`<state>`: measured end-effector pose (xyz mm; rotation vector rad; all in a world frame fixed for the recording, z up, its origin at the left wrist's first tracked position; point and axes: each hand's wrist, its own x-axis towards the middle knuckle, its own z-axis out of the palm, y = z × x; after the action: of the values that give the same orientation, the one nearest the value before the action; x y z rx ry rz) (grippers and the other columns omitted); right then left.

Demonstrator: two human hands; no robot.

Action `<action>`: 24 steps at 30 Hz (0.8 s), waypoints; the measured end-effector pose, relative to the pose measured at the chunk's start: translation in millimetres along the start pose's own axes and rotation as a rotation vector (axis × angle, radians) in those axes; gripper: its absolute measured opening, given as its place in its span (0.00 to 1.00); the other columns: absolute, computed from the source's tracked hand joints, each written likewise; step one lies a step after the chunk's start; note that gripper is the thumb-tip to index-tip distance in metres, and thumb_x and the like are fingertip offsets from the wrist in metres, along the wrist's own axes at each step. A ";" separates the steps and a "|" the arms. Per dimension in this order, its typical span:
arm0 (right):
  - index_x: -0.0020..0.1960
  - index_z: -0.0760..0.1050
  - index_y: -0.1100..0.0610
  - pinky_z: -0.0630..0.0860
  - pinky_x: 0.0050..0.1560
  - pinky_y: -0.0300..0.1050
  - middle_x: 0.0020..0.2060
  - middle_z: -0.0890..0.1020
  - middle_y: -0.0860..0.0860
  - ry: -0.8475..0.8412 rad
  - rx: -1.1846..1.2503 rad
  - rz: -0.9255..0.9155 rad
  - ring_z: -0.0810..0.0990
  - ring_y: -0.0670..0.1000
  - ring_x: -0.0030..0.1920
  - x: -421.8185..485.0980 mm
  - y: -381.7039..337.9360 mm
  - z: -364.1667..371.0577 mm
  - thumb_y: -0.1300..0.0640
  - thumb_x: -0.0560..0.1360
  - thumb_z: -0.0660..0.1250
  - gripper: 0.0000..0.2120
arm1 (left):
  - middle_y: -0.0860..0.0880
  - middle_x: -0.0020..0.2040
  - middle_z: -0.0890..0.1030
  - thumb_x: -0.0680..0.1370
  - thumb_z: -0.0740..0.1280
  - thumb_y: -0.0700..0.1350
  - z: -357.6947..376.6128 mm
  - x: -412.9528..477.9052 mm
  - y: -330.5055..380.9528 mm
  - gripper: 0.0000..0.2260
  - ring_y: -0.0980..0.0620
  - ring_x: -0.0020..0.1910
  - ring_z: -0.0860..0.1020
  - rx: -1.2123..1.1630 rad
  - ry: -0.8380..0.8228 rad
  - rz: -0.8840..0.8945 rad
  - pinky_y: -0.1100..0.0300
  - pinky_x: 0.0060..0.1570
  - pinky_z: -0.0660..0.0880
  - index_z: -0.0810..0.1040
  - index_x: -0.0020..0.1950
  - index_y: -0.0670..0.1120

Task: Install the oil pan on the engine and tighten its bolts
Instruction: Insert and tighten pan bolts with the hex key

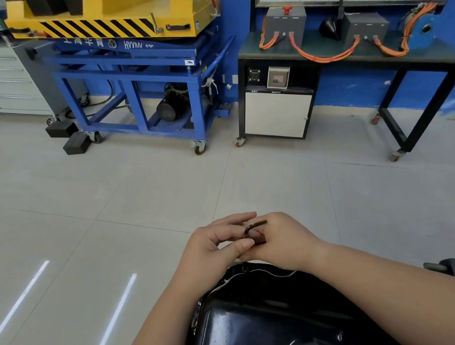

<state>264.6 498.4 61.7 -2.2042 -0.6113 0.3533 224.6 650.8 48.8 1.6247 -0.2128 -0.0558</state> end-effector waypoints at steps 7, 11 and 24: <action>0.29 0.72 0.51 0.66 0.34 0.42 0.25 0.71 0.45 0.032 -0.043 0.019 0.67 0.44 0.30 1.5 0.8 3.7 0.54 0.64 0.76 0.13 | 0.54 0.49 0.82 0.63 0.74 0.43 3.7 -0.5 4.8 0.07 0.53 0.48 0.80 0.100 0.089 0.025 0.56 0.53 0.75 0.81 0.35 0.55; 0.37 0.74 0.60 0.69 0.39 0.44 0.31 0.73 0.47 -0.047 0.003 0.003 0.70 0.47 0.34 -1.6 -1.0 3.5 0.57 0.68 0.75 0.11 | 0.52 0.50 0.82 0.67 0.73 0.33 0.9 -0.7 3.7 0.12 0.54 0.49 0.80 0.127 0.064 0.061 0.64 0.52 0.73 0.80 0.33 0.51; 0.44 0.82 0.54 0.78 0.51 0.47 0.41 0.85 0.48 -0.009 0.045 0.024 0.83 0.48 0.45 -1.7 0.8 2.3 0.60 0.67 0.74 0.06 | 0.55 0.51 0.82 0.64 0.75 0.46 2.1 -5.3 11.1 0.07 0.53 0.49 0.78 0.148 0.036 0.008 0.59 0.54 0.74 0.83 0.39 0.57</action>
<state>262.4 498.5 59.7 -2.1694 -0.5764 0.3868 217.9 649.1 59.1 1.7704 -0.1994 -0.0053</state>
